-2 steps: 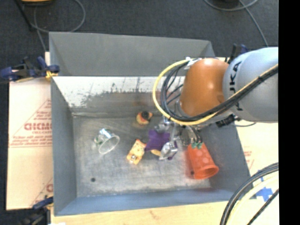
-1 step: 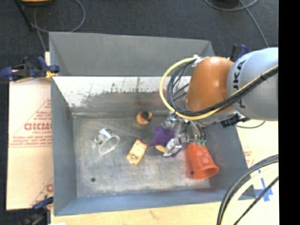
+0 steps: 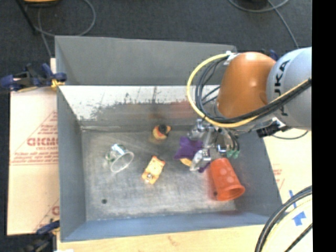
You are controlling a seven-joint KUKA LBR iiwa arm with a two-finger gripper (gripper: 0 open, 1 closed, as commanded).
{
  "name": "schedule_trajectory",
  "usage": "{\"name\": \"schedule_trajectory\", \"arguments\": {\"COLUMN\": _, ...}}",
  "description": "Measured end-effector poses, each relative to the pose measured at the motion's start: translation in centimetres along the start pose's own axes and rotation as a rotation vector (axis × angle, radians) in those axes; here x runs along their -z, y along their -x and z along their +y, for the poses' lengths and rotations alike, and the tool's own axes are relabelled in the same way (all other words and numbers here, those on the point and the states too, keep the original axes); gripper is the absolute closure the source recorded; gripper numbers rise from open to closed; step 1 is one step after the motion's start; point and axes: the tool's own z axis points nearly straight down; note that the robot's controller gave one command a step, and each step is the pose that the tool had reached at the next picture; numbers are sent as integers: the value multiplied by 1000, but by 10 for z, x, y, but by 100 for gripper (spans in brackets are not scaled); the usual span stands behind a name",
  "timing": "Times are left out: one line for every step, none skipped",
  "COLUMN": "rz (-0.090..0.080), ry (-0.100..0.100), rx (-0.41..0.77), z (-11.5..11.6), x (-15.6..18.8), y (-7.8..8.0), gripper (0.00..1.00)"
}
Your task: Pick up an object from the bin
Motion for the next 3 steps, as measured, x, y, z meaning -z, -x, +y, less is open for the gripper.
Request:
{"name": "schedule_trajectory", "arguments": {"rz": -12, "ry": 2, "rx": -13, "z": -6, "x": 43, "y": 9, "gripper": 0}}
{"name": "schedule_trajectory", "arguments": {"rz": -14, "ry": 2, "rx": -16, "z": -8, "x": 46, "y": 10, "gripper": 0}}
{"name": "schedule_trajectory", "arguments": {"rz": -21, "ry": 0, "rx": 20, "z": -11, "x": 3, "y": 8, "gripper": 0}}
